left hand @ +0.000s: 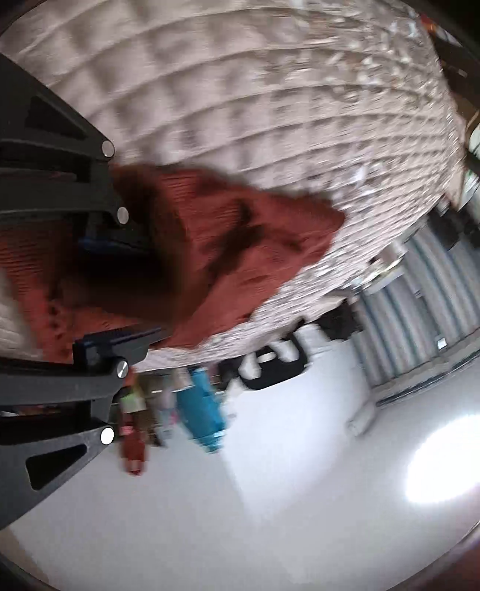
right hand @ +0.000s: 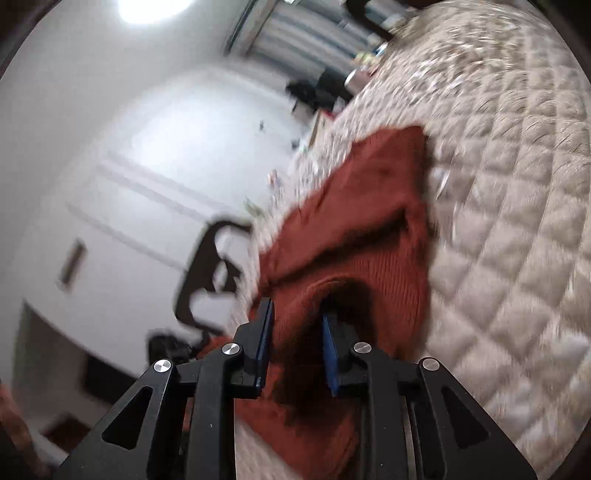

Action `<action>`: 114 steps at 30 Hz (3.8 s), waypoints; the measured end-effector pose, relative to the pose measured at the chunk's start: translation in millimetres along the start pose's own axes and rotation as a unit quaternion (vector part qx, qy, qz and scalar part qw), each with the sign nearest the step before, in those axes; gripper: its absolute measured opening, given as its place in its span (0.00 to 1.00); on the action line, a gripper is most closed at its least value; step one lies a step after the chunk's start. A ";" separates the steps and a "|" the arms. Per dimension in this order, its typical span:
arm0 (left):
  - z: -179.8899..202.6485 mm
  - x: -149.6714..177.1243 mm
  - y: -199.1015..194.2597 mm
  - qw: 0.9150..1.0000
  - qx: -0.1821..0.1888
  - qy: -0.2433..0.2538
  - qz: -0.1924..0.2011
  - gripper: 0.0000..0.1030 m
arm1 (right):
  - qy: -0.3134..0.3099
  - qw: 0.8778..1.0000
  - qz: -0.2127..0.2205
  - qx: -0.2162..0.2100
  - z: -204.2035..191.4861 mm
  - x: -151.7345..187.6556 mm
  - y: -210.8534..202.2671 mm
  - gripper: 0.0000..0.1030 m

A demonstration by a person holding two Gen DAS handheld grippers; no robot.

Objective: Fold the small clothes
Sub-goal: 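Lift the hem with both grippers and fold it over toward the collar, then open both grippers to release the hem and withdraw, then grasp the folded edge of the sweater with both grippers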

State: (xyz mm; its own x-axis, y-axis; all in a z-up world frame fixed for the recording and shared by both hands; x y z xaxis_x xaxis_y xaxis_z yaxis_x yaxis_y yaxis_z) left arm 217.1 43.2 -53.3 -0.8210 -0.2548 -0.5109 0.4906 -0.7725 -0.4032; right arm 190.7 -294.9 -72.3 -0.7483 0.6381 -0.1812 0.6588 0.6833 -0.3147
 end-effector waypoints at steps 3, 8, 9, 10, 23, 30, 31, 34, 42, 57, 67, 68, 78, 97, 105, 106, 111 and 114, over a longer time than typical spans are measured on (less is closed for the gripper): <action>-6.5 -11.8 -1.6 0.999 -0.025 -0.006 0.021 0.35 | 0.025 0.999 0.035 -0.001 7.4 -13.8 -6.6 0.25; -9.6 -1.1 -23.8 0.997 -0.072 0.025 0.034 0.47 | 0.012 0.997 0.062 0.033 11.6 -6.2 -24.2 0.34; -11.8 3.5 -27.6 0.995 -0.085 0.032 0.031 0.49 | 0.006 0.997 0.066 0.044 11.8 -4.3 -26.4 0.34; -13.0 8.8 -29.8 0.993 -0.104 0.041 0.024 0.50 | -0.001 0.996 0.069 0.059 12.6 -0.3 -30.0 0.34; 8.3 77.3 -23.1 0.978 -0.131 0.149 -0.062 0.48 | -0.121 0.969 0.015 0.215 6.0 77.5 -42.0 0.28; 14.2 77.4 -35.5 0.979 -0.120 0.158 -0.055 0.13 | -0.149 0.969 0.022 0.194 -7.8 92.6 -54.7 0.05; 10.9 78.9 -38.2 0.979 -0.122 0.157 -0.055 0.13 | -0.149 0.969 0.028 0.196 -6.8 93.7 -60.9 0.05; -3.8 86.6 -38.4 0.979 -0.132 0.141 -0.067 0.13 | -0.125 0.968 0.022 0.219 15.7 94.6 -66.8 0.05; 6.3 87.3 -51.7 0.974 -0.151 0.161 -0.049 0.13 | -0.142 0.960 0.038 0.238 9.5 93.0 -68.4 0.24; 95.2 114.4 29.1 0.921 -0.159 0.340 -0.102 0.29 | -0.315 0.912 0.001 0.262 -44.9 135.6 9.8 0.24; 103.3 128.7 26.1 0.901 -0.195 0.374 -0.103 0.36 | -0.354 0.893 -0.009 0.279 -46.1 149.3 12.7 0.23; 99.1 129.8 28.7 0.900 -0.202 0.370 -0.111 0.36 | -0.350 0.894 -0.011 0.280 -42.8 148.6 13.4 0.23; 100.8 122.7 12.9 0.896 -0.230 0.369 -0.087 0.36 | -0.317 0.900 0.012 0.299 -30.4 135.6 -8.9 0.23; 63.6 110.2 -37.5 0.913 -0.266 0.308 -0.039 0.60 | -0.260 0.917 0.070 0.293 -16.1 123.1 -68.5 0.42; 40.8 113.0 -41.0 0.925 -0.261 0.274 -0.041 0.72 | -0.237 0.918 0.054 0.312 7.0 129.6 -69.1 0.42; 40.6 114.4 -38.1 0.926 -0.259 0.273 -0.044 0.72 | -0.239 0.919 0.051 0.310 6.5 130.0 -67.1 0.42; 48.6 117.6 -26.3 0.925 -0.242 0.291 -0.044 0.65 | -0.269 0.913 0.035 0.304 -1.6 131.4 -51.4 0.42; 50.8 119.8 -20.4 0.923 -0.241 0.296 -0.054 0.51 | -0.279 0.911 0.021 0.302 -3.2 132.0 -41.8 0.42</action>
State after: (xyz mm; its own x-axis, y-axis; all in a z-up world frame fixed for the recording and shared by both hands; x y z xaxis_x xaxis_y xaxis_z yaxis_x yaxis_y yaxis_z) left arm 93.9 -1.1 -67.7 -0.6393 0.2805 -0.7159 0.6059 -0.3895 -0.6937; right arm 64.6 -238.1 -80.0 -0.7569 0.2643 -0.5977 0.6516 0.2354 -0.7211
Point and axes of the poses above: each gripper's, at about its wrist camera, not at the fingertips, and y roughly the way its jaws point, z to its right, x to its underside, the point moved 4 cm from there along y, roughly the way its jaws point, and after that the axes turned 12 degrees about y, right-handed, at the moved point
